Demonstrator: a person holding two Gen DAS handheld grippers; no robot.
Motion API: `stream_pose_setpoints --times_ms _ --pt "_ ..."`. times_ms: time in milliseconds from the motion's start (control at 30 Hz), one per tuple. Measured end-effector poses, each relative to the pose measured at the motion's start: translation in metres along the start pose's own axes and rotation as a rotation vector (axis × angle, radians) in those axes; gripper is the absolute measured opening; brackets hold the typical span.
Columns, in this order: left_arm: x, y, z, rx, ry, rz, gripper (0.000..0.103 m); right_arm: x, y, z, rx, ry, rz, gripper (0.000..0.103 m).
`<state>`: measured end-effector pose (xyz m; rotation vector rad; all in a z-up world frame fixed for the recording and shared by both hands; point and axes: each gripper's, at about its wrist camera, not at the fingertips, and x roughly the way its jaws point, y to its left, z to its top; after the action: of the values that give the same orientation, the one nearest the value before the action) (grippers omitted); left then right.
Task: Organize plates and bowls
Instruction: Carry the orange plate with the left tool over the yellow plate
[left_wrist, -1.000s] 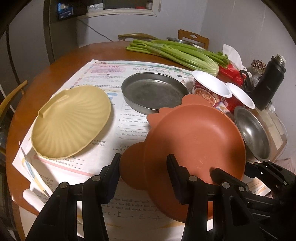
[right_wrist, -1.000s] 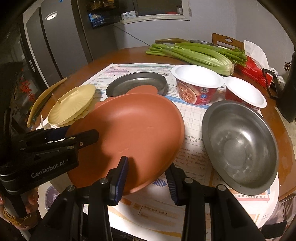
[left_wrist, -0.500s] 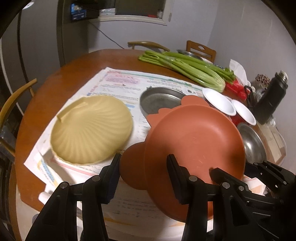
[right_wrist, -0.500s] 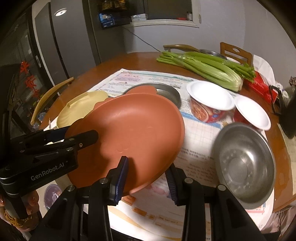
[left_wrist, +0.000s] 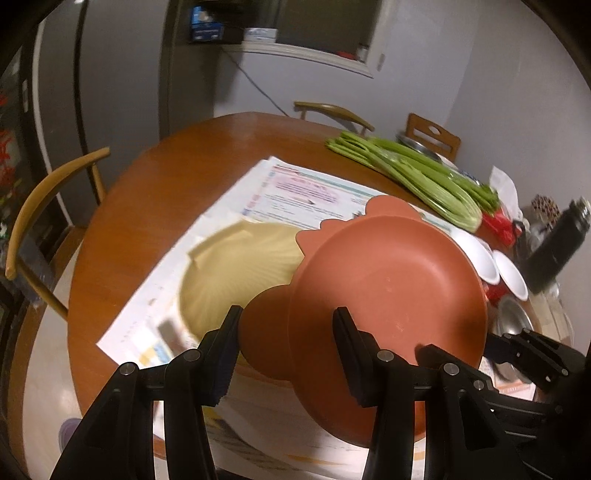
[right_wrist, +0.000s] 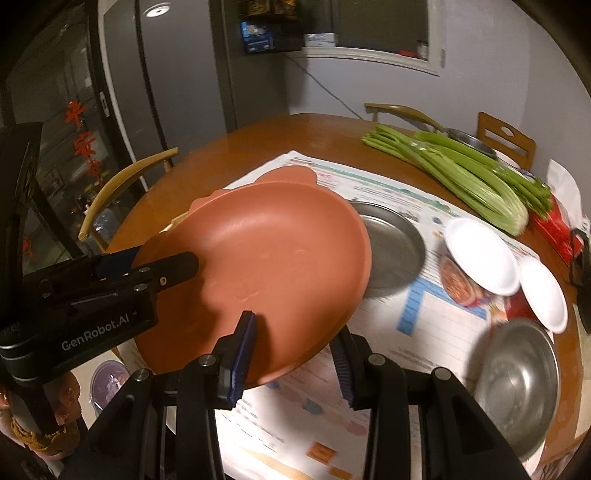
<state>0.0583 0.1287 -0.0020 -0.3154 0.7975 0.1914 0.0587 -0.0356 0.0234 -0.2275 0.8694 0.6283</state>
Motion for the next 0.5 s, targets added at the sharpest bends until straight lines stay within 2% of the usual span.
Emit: stream_pose_setpoints --times_ms 500 --pt "0.01 0.049 0.017 -0.071 -0.008 0.058 0.051 0.032 0.038 0.033 -0.072 0.023 0.052 0.04"
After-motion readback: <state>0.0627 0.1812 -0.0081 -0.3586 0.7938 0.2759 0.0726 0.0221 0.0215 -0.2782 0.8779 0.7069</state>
